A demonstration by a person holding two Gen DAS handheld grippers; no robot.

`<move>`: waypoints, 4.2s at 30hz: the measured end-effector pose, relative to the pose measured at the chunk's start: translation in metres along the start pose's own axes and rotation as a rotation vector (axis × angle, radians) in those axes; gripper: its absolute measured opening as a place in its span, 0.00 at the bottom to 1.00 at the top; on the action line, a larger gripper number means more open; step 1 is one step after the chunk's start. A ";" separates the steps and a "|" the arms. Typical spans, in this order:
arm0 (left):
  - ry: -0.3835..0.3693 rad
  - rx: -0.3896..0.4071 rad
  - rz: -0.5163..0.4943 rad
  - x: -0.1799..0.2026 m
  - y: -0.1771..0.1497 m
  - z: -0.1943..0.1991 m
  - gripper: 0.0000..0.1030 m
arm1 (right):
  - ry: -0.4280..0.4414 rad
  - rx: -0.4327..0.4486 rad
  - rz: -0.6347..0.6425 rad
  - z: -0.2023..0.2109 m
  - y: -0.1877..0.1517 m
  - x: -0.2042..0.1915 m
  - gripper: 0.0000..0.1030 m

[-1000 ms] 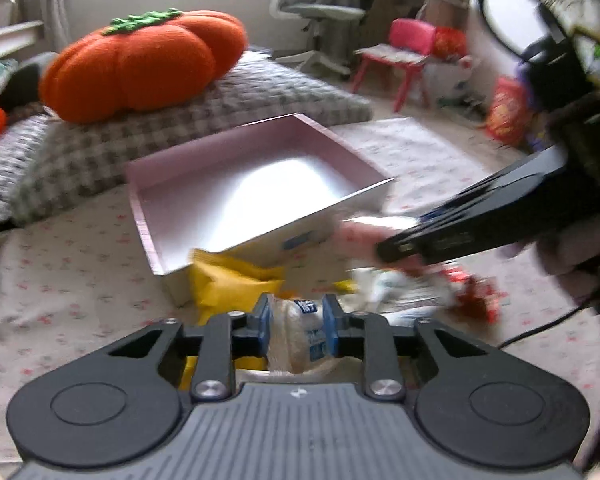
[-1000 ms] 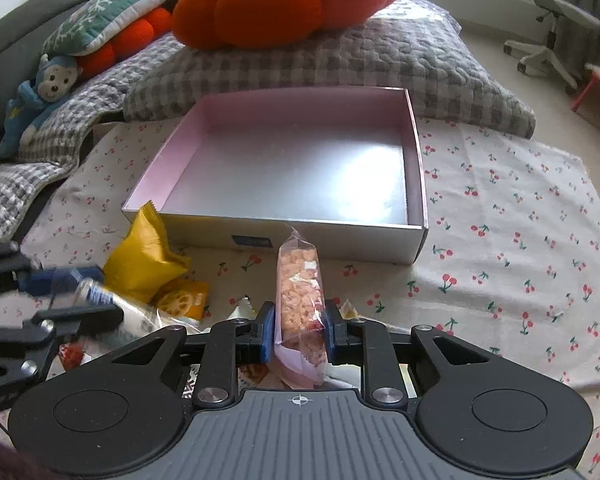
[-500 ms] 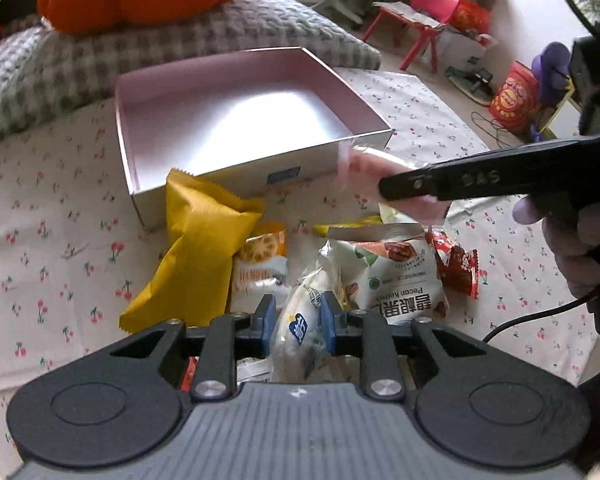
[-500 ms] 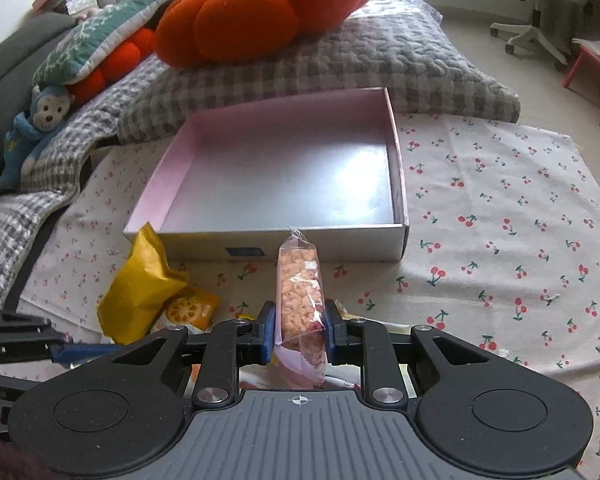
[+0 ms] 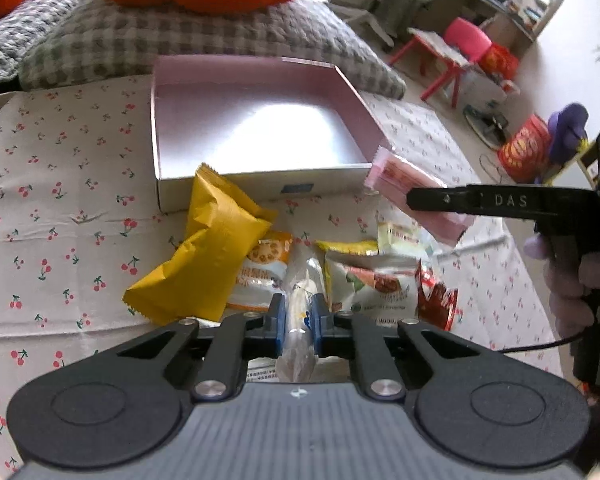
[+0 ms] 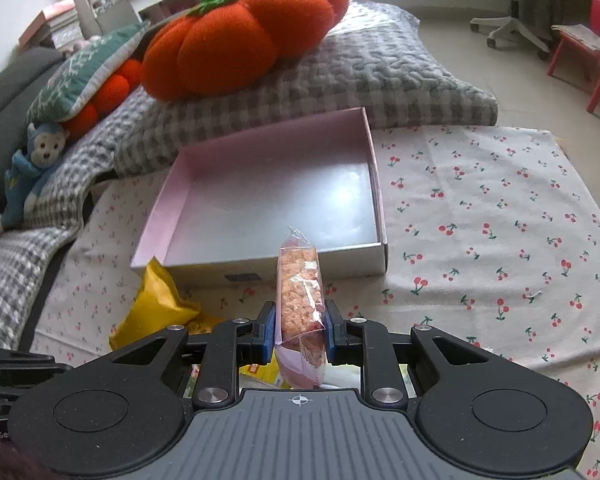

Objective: Organize snacks
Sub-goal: 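Carry both snacks into the pink box and open both tools, then withdraw both tools from the box back toward the snack pile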

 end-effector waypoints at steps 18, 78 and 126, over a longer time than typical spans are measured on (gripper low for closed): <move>0.024 0.152 0.045 0.008 0.020 0.022 0.03 | 0.037 0.034 -0.035 0.012 0.010 -0.005 0.21; 0.268 0.253 -0.022 -0.038 0.123 -0.043 0.98 | -0.056 0.071 0.065 -0.029 0.084 -0.024 0.84; 0.284 0.157 -0.105 -0.021 -0.034 0.020 1.00 | -0.031 0.048 0.203 0.053 -0.070 -0.008 0.93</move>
Point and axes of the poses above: each gripper's, at about its wrist camera, not at the fingertips, and z roughly against the way its jaws point, x to its right, y to its top, the point moved 3 cm from there along -z, roughly the way its jaws point, and after that the axes turned 4 degrees about x, right-handed, at the moved point
